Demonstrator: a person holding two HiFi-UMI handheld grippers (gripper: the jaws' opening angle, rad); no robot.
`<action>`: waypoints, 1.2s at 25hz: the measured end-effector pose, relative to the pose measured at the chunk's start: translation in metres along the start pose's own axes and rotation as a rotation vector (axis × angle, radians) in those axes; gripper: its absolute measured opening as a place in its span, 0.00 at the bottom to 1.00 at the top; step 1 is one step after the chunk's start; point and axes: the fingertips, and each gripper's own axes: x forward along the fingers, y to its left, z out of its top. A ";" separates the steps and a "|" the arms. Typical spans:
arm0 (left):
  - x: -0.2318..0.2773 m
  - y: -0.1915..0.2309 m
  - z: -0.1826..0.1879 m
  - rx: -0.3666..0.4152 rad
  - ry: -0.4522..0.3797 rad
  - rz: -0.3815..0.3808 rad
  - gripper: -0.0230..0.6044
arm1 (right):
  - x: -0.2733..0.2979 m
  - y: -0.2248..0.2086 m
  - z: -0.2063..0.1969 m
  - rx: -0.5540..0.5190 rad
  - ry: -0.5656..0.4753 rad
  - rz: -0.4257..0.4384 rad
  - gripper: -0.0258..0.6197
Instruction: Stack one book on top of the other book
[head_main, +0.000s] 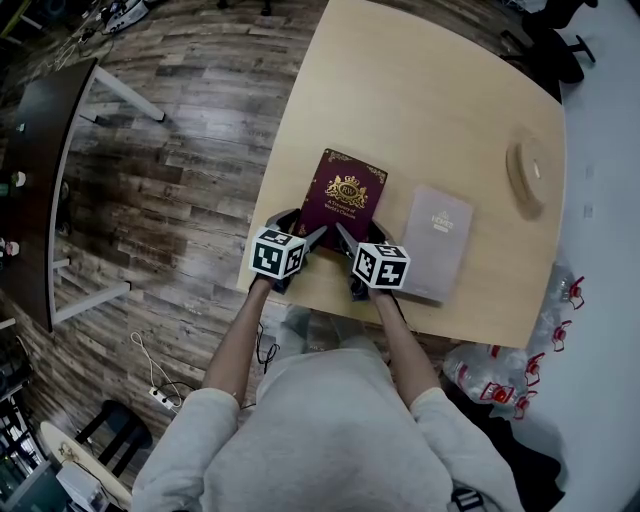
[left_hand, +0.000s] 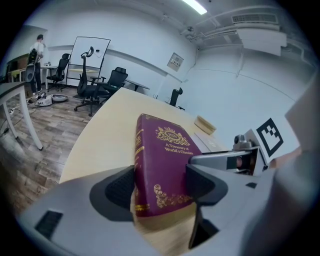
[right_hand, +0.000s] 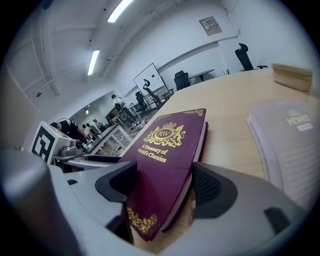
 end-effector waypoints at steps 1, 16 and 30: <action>0.000 0.000 0.000 -0.001 -0.001 0.001 0.55 | 0.000 0.000 0.000 0.000 -0.001 -0.004 0.55; -0.003 -0.004 0.007 -0.002 -0.031 0.021 0.55 | -0.005 -0.001 0.014 -0.024 -0.021 -0.033 0.53; -0.019 -0.017 0.023 0.015 -0.084 0.023 0.55 | -0.023 0.010 0.032 -0.065 -0.074 -0.035 0.52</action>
